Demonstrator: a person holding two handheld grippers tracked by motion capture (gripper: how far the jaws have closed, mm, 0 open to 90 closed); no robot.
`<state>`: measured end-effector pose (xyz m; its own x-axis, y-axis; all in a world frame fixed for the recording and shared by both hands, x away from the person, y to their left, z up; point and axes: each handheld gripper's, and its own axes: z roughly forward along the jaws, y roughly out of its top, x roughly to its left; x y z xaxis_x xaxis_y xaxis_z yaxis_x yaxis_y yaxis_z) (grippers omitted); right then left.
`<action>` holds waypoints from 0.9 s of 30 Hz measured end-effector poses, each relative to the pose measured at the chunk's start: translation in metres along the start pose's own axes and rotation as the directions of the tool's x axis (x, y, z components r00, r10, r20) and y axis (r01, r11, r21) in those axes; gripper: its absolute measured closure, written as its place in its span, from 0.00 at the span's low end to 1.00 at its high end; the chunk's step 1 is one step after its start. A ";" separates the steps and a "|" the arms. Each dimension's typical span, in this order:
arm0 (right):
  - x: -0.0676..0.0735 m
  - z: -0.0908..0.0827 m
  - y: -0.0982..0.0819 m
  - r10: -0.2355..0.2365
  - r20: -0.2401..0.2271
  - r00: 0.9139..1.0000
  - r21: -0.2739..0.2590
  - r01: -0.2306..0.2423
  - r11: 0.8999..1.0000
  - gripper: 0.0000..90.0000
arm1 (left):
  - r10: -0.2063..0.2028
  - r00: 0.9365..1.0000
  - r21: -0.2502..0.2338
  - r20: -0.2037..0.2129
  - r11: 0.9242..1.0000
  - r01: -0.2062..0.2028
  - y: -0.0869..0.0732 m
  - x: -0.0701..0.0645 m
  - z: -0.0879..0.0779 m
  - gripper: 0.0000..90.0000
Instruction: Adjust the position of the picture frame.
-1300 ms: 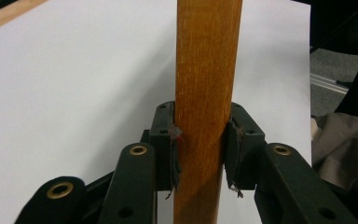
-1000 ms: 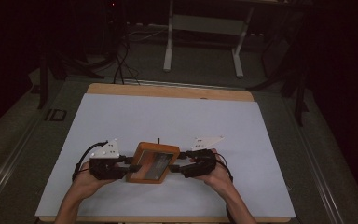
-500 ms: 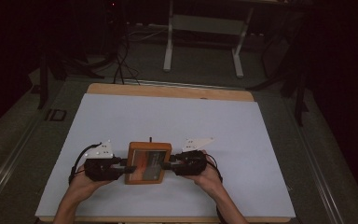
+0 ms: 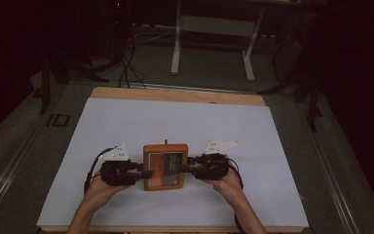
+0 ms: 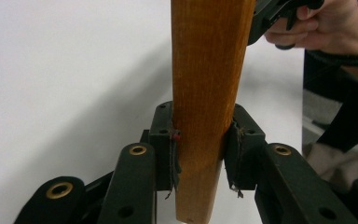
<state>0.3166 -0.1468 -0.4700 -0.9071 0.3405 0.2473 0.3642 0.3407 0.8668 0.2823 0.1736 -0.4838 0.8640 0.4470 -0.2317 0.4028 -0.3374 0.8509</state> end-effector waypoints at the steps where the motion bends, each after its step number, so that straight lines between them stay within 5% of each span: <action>1: -0.001 -0.003 0.000 0.003 0.007 1.000 -0.005 -0.003 1.000 0.72 | -0.017 1.000 -0.012 0.006 1.000 0.017 0.002 -0.001 0.006 0.76; 7: -0.008 -0.019 -0.006 0.041 0.060 0.997 -0.014 -0.041 0.999 0.72 | -0.060 0.998 0.004 -0.010 0.998 0.060 0.008 -0.003 0.032 0.73; 13: -0.014 -0.033 -0.018 0.101 0.090 0.991 -0.012 -0.101 0.995 0.72 | -0.107 0.994 0.015 0.028 0.994 0.107 0.010 -0.001 0.053 0.72; 18: -0.017 -0.040 -0.027 0.160 0.098 0.982 -0.016 -0.159 0.987 0.73 | -0.148 0.987 0.027 0.068 0.989 0.147 0.008 0.003 0.063 0.71; 27: -0.022 -0.037 -0.032 0.217 0.099 0.971 -0.012 -0.217 0.976 0.73 | -0.202 0.977 0.013 0.072 0.979 0.202 0.005 0.009 0.067 0.70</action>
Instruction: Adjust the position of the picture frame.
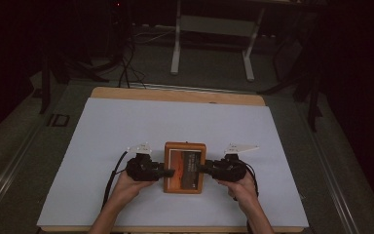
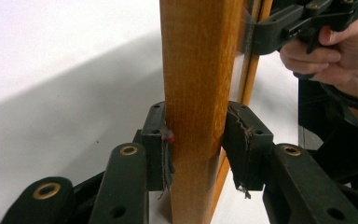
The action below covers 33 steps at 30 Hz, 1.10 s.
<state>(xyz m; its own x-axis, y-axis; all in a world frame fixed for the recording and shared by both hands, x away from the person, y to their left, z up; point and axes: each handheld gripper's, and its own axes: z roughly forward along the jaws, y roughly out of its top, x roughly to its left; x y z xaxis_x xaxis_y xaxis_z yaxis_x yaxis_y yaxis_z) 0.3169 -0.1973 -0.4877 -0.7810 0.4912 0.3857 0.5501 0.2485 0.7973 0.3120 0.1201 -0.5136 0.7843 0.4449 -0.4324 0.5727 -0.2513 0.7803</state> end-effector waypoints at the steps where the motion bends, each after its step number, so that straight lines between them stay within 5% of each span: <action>1: -0.001 0.000 0.000 0.007 0.000 1.000 0.000 -0.007 1.000 0.74 | -0.007 1.000 -0.003 -0.003 1.000 0.007 0.000 0.000 0.001 0.70; 9: -0.011 0.006 0.000 0.044 0.015 0.999 0.007 -0.044 0.999 0.73 | -0.060 0.998 -0.018 -0.036 0.998 0.060 0.000 0.005 0.007 0.66; 16: -0.024 0.017 0.000 0.115 0.034 0.993 0.007 -0.115 0.993 0.69 | -0.079 0.987 -0.011 -0.139 0.997 0.078 0.004 0.006 0.013 0.59; 22: -0.032 0.022 0.000 0.176 0.052 0.983 0.023 -0.177 0.984 0.68 | -0.129 0.981 -0.016 -0.142 0.992 0.128 0.003 0.012 0.017 0.58; 28: -0.039 0.028 -0.004 0.235 0.085 0.968 0.029 -0.238 0.971 0.67 | -0.234 0.969 -0.002 -0.081 0.972 0.235 0.000 0.032 0.023 0.58; 33: -0.044 0.031 -0.007 0.277 0.086 0.957 0.033 -0.281 0.959 0.65 | -0.232 0.968 0.019 -0.093 0.972 0.235 0.001 0.035 0.026 0.56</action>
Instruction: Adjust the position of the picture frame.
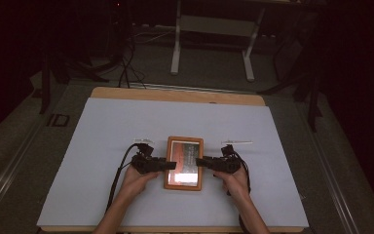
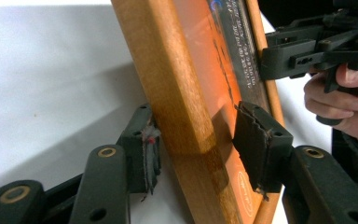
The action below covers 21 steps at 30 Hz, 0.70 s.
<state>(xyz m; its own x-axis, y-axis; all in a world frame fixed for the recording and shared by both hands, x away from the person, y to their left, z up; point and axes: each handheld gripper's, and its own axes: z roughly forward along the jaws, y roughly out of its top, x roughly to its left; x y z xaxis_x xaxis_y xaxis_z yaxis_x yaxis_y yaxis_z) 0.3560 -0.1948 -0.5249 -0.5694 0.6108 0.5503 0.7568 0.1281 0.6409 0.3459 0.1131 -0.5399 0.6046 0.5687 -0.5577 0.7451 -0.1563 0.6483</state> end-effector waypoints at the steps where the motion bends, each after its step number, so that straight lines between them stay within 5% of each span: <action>1: -0.001 0.001 0.000 0.005 0.001 1.000 0.005 -0.005 1.000 0.65 | 0.000 1.000 0.000 0.000 1.000 0.000 0.000 0.000 0.000 0.55; 3: -0.004 0.004 -0.002 0.025 0.010 1.000 0.015 -0.026 1.000 0.62 | 0.034 0.998 0.022 -0.052 0.999 -0.033 0.000 -0.002 0.002 0.52; 7: -0.007 0.006 -0.003 0.035 0.001 0.999 0.012 -0.035 0.999 0.62 | 0.052 0.995 0.027 -0.080 0.998 -0.050 0.000 -0.006 0.000 0.51; 21: -0.008 0.010 -0.001 0.038 -0.012 0.999 0.006 -0.037 0.999 0.62 | 0.041 0.995 0.031 -0.090 0.999 -0.039 -0.004 -0.007 -0.004 0.52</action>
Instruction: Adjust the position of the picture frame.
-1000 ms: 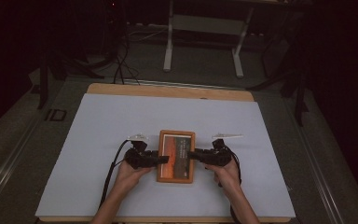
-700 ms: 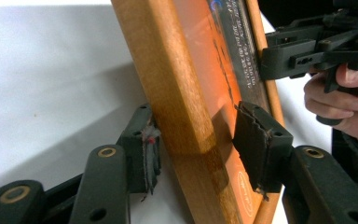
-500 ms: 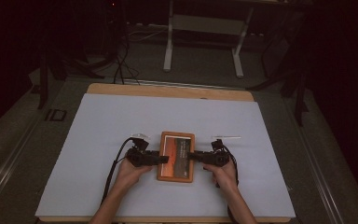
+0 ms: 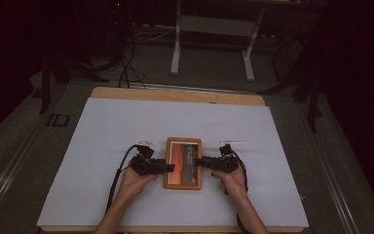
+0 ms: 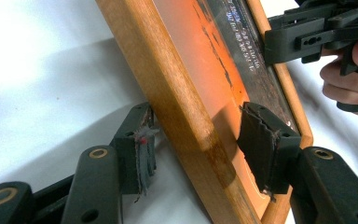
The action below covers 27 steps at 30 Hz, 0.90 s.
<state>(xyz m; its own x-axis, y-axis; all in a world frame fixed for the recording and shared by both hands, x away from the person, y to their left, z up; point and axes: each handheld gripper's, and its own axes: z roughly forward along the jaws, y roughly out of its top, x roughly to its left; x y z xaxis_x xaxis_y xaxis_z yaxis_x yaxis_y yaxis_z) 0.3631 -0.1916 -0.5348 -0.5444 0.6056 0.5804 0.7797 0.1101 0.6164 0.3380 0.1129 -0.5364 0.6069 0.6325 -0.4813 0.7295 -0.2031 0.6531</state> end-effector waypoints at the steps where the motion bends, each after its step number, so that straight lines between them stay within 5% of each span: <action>1: 0.000 0.000 0.000 0.000 -0.001 1.000 -0.003 0.000 1.000 0.62 | 0.001 1.000 -0.005 -0.002 1.000 -0.001 0.000 0.000 -0.001 0.52; 5: 0.002 -0.001 -0.001 -0.031 0.022 0.999 -0.006 0.031 1.000 0.61 | -0.004 1.000 -0.021 -0.007 1.000 0.004 0.001 0.002 -0.007 0.51; 6: 0.006 -0.005 0.001 -0.074 0.062 0.995 -0.007 0.075 0.997 0.61 | -0.008 1.000 -0.036 -0.009 0.999 0.008 0.001 0.005 -0.012 0.51; 9: 0.009 -0.012 0.003 -0.118 0.077 0.990 -0.023 0.120 0.992 0.60 | -0.006 1.000 -0.052 -0.022 0.999 0.005 0.001 0.007 -0.017 0.51; 15: 0.016 -0.020 0.007 -0.193 0.125 0.973 -0.032 0.198 0.980 0.59 | -0.003 0.994 -0.116 -0.109 0.993 -0.009 0.001 0.011 -0.032 0.51; 19: 0.019 -0.024 0.009 -0.208 0.177 0.962 -0.055 0.220 0.974 0.57 | 0.006 0.990 -0.149 -0.141 0.988 -0.027 0.002 0.008 -0.038 0.51; 27: 0.017 -0.029 0.011 -0.204 0.215 0.955 -0.066 0.222 0.973 0.53 | 0.017 0.983 -0.196 -0.183 0.979 -0.054 0.002 0.002 -0.045 0.51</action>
<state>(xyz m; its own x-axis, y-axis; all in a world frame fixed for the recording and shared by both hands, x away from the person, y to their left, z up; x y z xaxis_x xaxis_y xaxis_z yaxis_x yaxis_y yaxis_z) 0.3536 -0.2025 -0.5024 -0.6120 0.7257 0.3143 0.6168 0.1894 0.7640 0.3270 0.1474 -0.5099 0.5513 0.7551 -0.3548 0.6198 -0.0860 0.7800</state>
